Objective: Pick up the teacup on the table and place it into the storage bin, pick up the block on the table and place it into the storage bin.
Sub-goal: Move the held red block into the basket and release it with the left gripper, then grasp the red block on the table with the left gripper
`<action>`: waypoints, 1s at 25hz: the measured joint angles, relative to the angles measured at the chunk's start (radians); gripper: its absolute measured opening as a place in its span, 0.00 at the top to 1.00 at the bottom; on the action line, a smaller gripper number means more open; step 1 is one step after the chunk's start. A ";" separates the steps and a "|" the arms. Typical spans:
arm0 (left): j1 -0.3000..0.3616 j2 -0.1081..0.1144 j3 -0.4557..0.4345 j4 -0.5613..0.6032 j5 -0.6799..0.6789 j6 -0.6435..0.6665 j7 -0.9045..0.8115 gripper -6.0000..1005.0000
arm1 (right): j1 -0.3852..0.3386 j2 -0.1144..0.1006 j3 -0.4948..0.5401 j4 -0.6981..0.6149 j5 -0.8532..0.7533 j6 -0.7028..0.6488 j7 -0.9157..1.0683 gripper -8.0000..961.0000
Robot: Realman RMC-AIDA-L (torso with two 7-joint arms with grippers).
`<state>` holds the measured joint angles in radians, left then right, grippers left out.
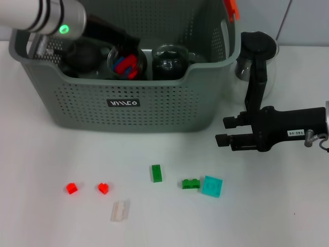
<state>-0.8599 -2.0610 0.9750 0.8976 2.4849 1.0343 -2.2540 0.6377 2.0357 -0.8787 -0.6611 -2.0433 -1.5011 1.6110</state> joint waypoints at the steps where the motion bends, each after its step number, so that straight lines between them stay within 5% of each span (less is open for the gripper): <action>1: 0.015 -0.004 -0.009 0.044 -0.009 0.034 -0.012 0.71 | -0.001 0.000 0.000 0.000 0.000 0.000 0.000 0.33; 10: 0.220 -0.047 -0.184 0.509 -0.265 0.549 0.062 0.43 | -0.004 0.000 0.000 0.000 0.000 -0.008 0.001 0.33; 16: 0.313 -0.066 -0.315 0.526 -0.281 0.842 0.338 0.37 | -0.002 0.000 0.000 0.000 -0.002 -0.008 0.000 0.33; 25: 0.417 -0.106 -0.354 0.520 -0.134 0.827 0.606 0.38 | 0.003 0.000 -0.005 0.000 -0.005 -0.007 -0.002 0.33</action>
<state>-0.4430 -2.1668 0.6207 1.4175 2.3507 1.8611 -1.6484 0.6411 2.0355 -0.8841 -0.6611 -2.0478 -1.5083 1.6091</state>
